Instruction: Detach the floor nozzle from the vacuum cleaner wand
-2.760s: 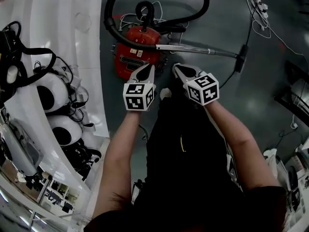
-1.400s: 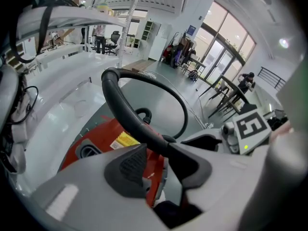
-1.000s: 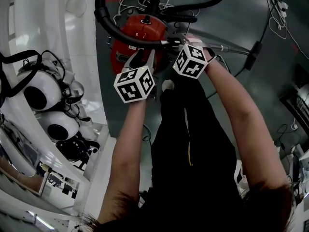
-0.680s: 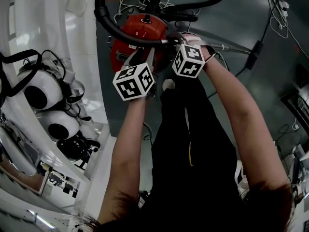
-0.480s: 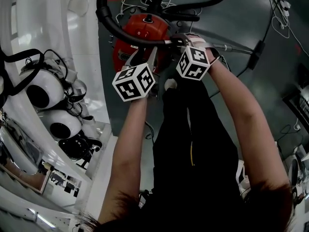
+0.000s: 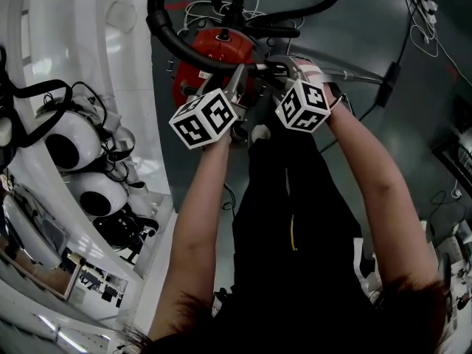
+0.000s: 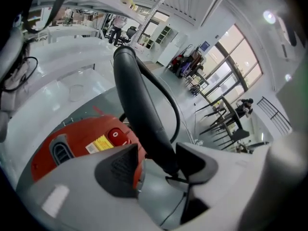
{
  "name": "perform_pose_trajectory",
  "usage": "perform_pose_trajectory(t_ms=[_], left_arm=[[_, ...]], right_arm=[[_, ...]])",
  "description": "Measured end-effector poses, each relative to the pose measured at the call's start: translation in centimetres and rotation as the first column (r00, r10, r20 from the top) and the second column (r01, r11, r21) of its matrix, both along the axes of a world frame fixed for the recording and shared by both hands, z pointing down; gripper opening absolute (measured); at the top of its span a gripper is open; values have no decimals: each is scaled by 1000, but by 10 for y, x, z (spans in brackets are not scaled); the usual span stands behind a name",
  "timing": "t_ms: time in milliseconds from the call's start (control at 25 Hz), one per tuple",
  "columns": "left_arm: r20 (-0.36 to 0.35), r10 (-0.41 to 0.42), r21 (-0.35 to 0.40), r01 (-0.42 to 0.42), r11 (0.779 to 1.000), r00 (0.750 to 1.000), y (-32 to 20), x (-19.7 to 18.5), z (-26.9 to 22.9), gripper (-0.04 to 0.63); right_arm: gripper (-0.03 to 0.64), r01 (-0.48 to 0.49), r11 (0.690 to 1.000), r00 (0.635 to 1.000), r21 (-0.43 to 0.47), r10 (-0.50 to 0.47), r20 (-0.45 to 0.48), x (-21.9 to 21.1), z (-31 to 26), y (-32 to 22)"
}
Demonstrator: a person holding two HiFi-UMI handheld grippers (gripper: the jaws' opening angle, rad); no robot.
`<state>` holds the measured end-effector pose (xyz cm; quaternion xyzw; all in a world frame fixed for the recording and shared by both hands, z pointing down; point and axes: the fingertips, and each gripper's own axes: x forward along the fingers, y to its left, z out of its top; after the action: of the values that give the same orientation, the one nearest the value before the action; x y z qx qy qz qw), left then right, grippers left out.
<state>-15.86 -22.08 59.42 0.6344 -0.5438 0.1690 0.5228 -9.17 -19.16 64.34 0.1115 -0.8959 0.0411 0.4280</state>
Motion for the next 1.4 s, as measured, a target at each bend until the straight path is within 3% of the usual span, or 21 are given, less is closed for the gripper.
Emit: perform_pose_trajectory(t_ms=[200, 360, 560, 840, 1120, 1280, 1400], left_arm=[[-33, -15, 9, 15, 1000, 999, -10, 15, -5, 250], [2, -2, 5, 2, 1000, 1000, -16, 15, -3, 219], [-45, -26, -3, 26, 1000, 999, -23, 21, -7, 198], [-41, -57, -17, 56, 998, 998, -24, 24, -12, 187], [-29, -9, 28, 10, 1000, 1000, -25, 27, -15, 210], [-65, -122, 40, 125, 991, 990, -30, 21, -19, 207], [-112, -213, -6, 214, 977, 971, -31, 20, -13, 193]], right_arm=[[164, -27, 1000, 1000, 13, 26, 17, 6, -8, -4], [150, -55, 998, 997, 14, 54, 46, 10, -14, -8], [155, -74, 997, 995, 13, 73, 69, 14, -18, -15], [166, -47, 995, 999, 91, 47, 0, 12, -12, -18], [167, -53, 995, 998, 86, 55, -13, 15, -14, -17], [167, -54, 994, 998, 96, 57, -26, 14, -15, -16], [167, -55, 993, 998, 101, 57, -25, 15, -15, -11]])
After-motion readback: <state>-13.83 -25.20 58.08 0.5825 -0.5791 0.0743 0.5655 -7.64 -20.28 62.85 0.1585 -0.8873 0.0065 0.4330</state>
